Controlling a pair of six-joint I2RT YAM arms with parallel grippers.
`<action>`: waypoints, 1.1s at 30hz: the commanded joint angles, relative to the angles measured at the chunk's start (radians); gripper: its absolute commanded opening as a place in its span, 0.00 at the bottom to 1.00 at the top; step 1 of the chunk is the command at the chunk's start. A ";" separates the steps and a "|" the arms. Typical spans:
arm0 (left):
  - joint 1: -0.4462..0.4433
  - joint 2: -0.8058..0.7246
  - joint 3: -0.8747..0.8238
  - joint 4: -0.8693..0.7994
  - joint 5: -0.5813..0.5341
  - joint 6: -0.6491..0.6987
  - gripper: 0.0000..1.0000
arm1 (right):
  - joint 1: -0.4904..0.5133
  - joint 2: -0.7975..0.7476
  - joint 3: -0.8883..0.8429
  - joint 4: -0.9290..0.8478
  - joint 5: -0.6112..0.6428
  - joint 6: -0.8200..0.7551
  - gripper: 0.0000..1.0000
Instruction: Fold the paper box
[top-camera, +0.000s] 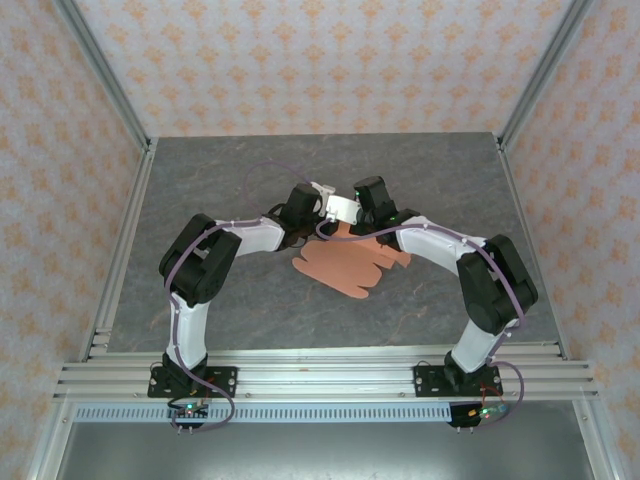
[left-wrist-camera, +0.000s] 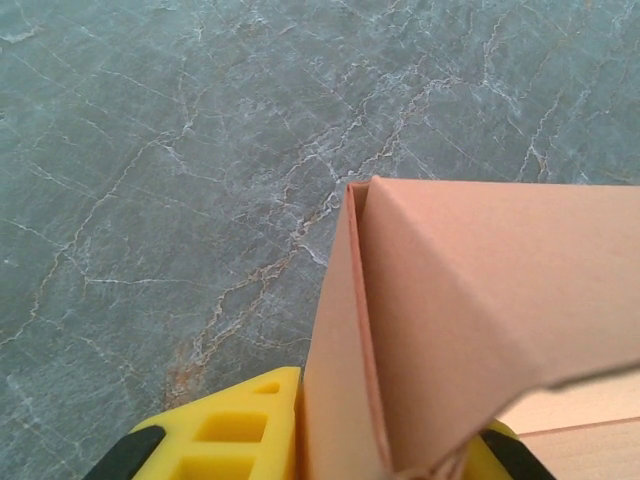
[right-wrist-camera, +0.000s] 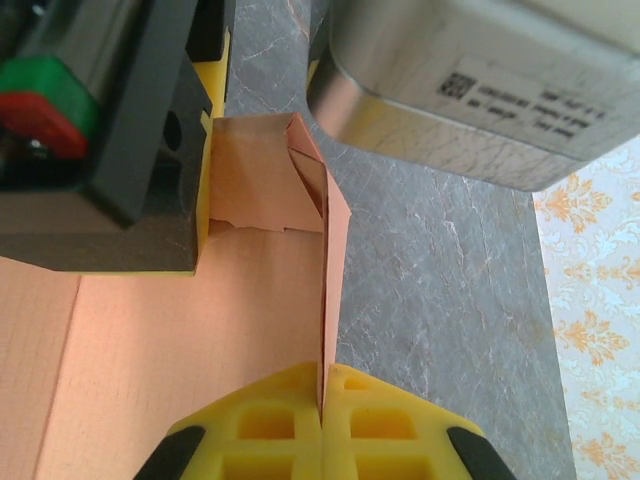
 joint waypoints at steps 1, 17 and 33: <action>0.028 -0.003 -0.011 -0.036 -0.183 -0.031 0.13 | 0.021 -0.041 0.019 -0.065 -0.036 0.006 0.00; -0.016 0.005 0.002 -0.079 -0.444 -0.087 0.05 | 0.025 -0.048 0.018 -0.061 -0.060 0.038 0.00; -0.030 0.011 0.018 -0.137 -0.640 -0.091 0.02 | 0.024 -0.046 0.027 -0.078 -0.063 0.036 0.00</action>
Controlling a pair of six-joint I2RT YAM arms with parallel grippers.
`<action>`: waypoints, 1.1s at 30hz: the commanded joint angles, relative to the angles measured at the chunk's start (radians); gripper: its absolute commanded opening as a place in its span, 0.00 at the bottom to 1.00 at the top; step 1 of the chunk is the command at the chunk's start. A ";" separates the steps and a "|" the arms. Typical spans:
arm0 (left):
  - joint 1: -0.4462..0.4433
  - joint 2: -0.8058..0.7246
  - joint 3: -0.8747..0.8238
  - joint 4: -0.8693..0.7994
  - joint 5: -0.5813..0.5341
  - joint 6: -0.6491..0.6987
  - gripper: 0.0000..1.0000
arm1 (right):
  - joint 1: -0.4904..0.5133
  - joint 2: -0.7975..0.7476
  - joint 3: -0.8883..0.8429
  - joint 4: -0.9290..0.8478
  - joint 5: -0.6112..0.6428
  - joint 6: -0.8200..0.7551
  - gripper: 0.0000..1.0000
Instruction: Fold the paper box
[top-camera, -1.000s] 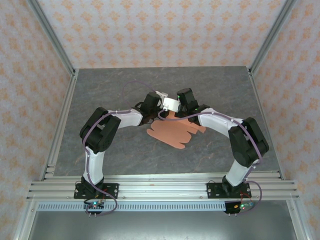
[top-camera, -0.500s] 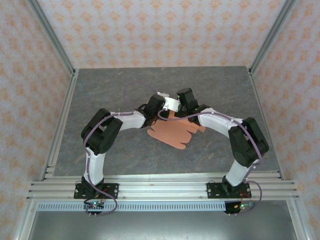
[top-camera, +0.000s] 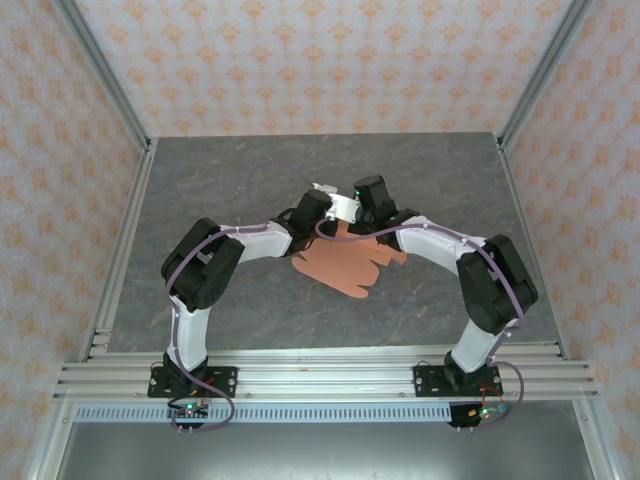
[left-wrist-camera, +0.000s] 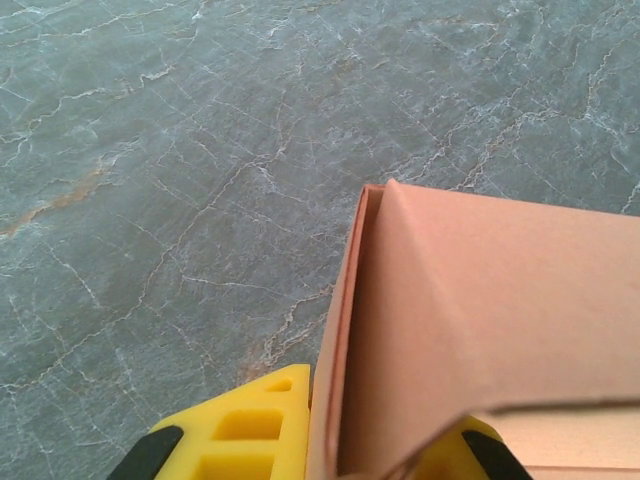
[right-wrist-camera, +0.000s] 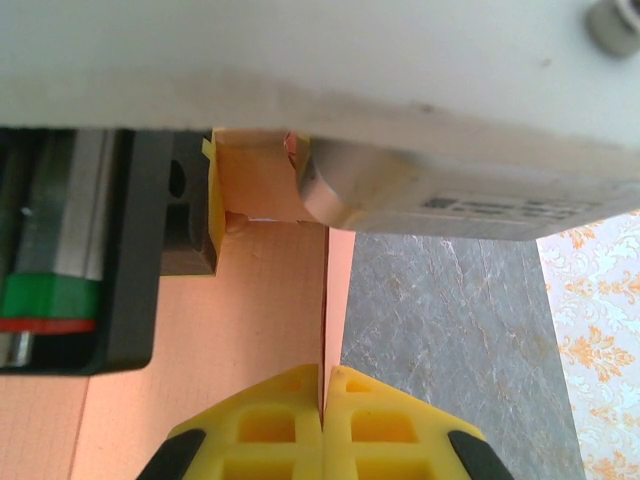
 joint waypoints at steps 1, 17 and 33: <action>0.038 0.032 0.023 -0.130 -0.356 -0.055 0.02 | 0.024 -0.046 0.026 -0.099 -0.032 0.011 0.00; 0.032 0.021 0.028 -0.140 -0.295 -0.015 0.00 | 0.024 -0.030 0.052 -0.131 0.000 0.024 0.01; 0.036 -0.027 -0.034 -0.070 -0.183 0.042 0.00 | 0.015 -0.079 0.071 -0.160 0.026 0.209 0.38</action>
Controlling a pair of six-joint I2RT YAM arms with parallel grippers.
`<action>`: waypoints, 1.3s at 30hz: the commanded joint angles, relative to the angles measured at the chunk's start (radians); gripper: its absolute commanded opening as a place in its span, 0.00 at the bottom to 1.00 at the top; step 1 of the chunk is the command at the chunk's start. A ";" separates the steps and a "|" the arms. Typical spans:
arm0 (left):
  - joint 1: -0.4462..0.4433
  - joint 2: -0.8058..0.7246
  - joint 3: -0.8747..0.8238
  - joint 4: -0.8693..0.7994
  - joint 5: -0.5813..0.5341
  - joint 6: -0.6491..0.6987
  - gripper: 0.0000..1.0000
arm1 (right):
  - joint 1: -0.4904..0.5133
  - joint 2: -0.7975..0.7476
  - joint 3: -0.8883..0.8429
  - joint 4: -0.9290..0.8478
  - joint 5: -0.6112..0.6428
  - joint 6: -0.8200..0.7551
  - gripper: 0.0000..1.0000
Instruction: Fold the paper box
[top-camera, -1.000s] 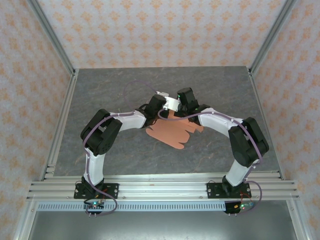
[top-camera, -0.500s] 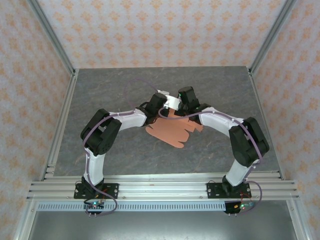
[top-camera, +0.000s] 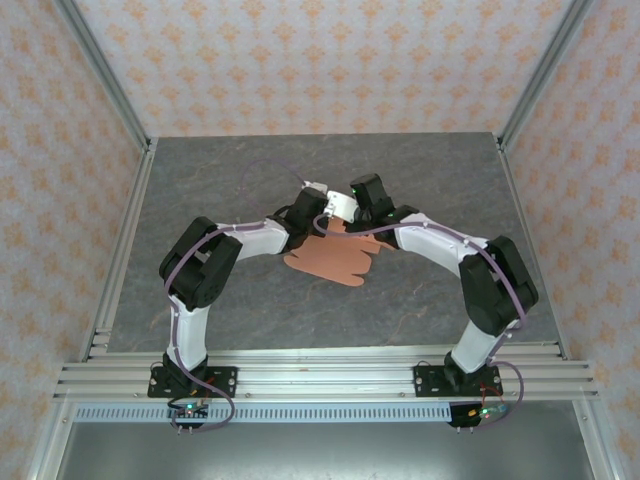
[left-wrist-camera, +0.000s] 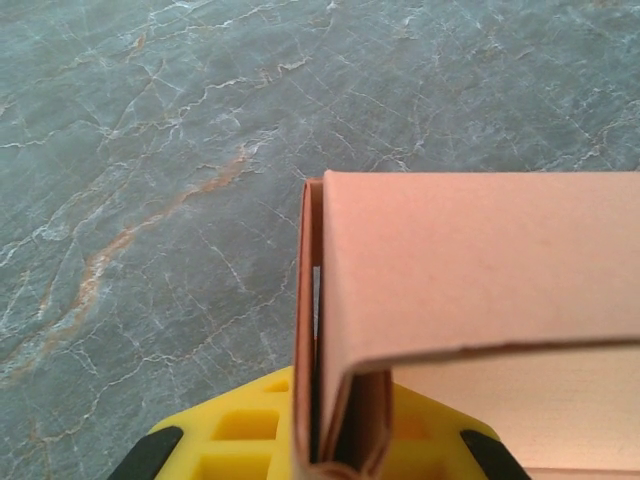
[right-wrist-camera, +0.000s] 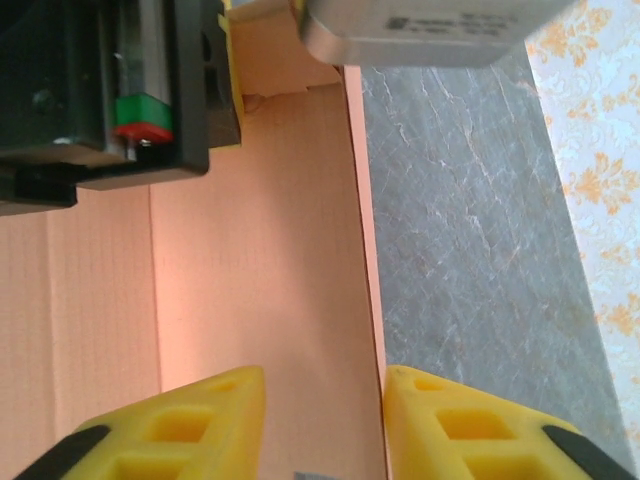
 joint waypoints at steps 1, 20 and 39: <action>0.013 -0.025 -0.036 -0.015 -0.048 0.025 0.00 | -0.001 -0.082 0.019 -0.039 0.002 0.116 0.40; 0.014 -0.136 -0.142 0.083 -0.042 -0.013 0.00 | -0.054 -0.179 0.184 -0.479 0.055 1.240 0.69; -0.006 -0.185 -0.194 0.115 -0.071 -0.053 0.00 | -0.141 0.094 0.286 -0.384 -0.314 1.497 0.60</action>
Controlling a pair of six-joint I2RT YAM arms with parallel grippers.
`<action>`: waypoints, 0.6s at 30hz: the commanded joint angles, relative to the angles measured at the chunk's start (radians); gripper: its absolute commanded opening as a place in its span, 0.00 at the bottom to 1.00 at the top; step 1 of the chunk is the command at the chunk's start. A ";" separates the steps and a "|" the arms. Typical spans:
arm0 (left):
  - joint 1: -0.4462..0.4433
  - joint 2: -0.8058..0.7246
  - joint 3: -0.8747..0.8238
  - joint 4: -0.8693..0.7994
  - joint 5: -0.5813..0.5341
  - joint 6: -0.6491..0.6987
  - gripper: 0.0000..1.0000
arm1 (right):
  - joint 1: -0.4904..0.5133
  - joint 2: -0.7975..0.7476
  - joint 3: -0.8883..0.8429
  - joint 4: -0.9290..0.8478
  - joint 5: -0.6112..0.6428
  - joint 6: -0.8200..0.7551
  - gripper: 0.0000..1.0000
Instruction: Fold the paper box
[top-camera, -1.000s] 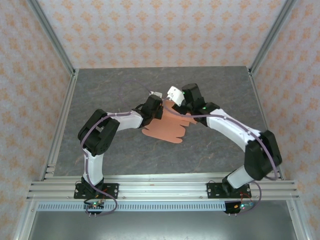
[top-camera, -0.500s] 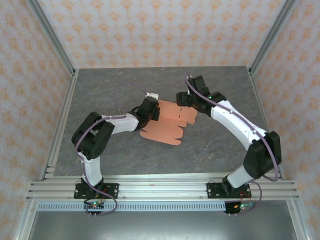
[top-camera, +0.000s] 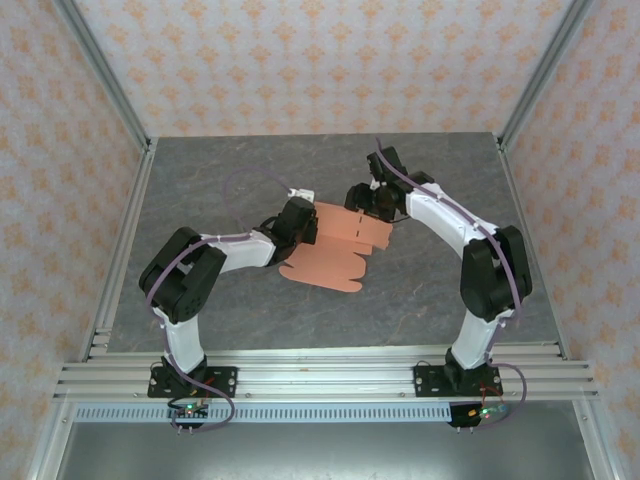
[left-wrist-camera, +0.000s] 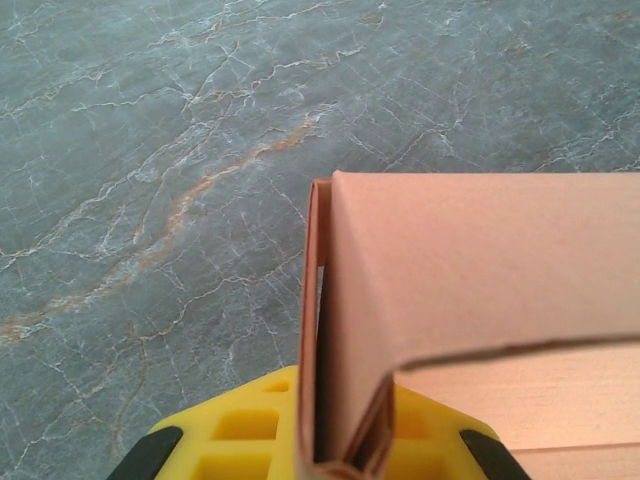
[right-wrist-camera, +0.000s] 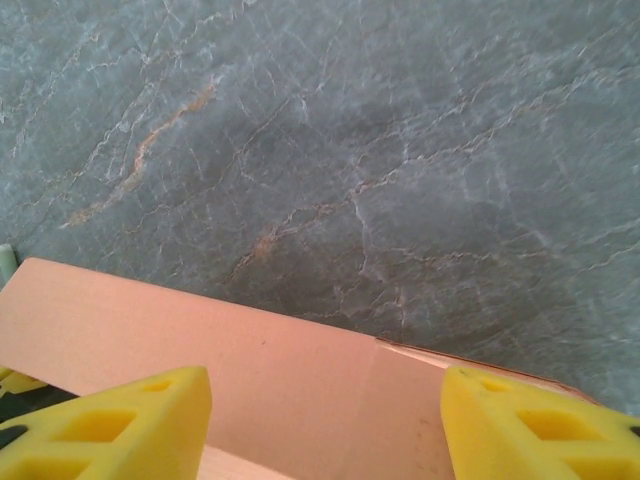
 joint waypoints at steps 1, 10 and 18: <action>-0.006 -0.044 -0.008 0.032 -0.041 -0.017 0.00 | 0.002 -0.007 -0.011 0.054 -0.051 0.074 0.59; -0.014 -0.044 -0.007 0.027 -0.064 -0.025 0.00 | 0.002 -0.047 -0.123 0.185 -0.081 0.226 0.45; -0.017 -0.045 -0.019 0.038 -0.070 -0.031 0.00 | 0.003 -0.069 -0.199 0.296 -0.062 0.359 0.38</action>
